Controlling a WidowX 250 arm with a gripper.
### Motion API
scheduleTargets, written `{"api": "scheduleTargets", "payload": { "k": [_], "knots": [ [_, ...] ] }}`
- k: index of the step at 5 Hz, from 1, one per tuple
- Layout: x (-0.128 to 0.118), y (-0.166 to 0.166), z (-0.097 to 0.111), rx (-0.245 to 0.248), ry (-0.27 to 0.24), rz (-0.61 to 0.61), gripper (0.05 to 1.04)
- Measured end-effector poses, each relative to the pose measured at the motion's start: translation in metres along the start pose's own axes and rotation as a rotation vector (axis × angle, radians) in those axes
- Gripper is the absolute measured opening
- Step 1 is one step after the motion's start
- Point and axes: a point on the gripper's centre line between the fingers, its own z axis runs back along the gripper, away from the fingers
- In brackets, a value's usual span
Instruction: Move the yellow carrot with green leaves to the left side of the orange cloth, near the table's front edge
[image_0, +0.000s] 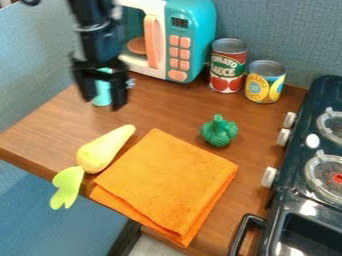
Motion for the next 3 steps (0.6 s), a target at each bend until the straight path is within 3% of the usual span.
{"api": "scheduleTargets", "payload": {
  "k": [1, 3],
  "knots": [
    [0.021, -0.042, 0.011, -0.017, -0.036, -0.127, 1.005],
    [0.045, -0.086, -0.009, 0.053, -0.032, -0.213, 1.005]
  ]
}}
